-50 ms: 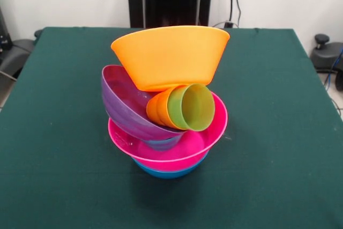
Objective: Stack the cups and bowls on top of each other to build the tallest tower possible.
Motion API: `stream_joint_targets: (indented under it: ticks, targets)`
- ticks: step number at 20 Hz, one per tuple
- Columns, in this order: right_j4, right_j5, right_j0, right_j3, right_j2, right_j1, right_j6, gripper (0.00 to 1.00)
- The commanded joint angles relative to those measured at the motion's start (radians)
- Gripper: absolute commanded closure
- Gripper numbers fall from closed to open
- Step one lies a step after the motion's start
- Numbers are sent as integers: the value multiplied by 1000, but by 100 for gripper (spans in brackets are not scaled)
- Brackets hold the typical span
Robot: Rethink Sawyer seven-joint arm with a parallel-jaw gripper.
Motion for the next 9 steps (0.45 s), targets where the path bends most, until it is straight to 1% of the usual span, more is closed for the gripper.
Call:
stream_joint_targets:
  ticks: [1,3,6,9]
  targets:
    - [203,51,21,94,-273,-149,374,0]
    - [220,28,22,105,-315,-148,374,0]
    - [274,16,21,126,-370,-153,377,0]
    - [322,-17,20,158,-436,-150,381,0]
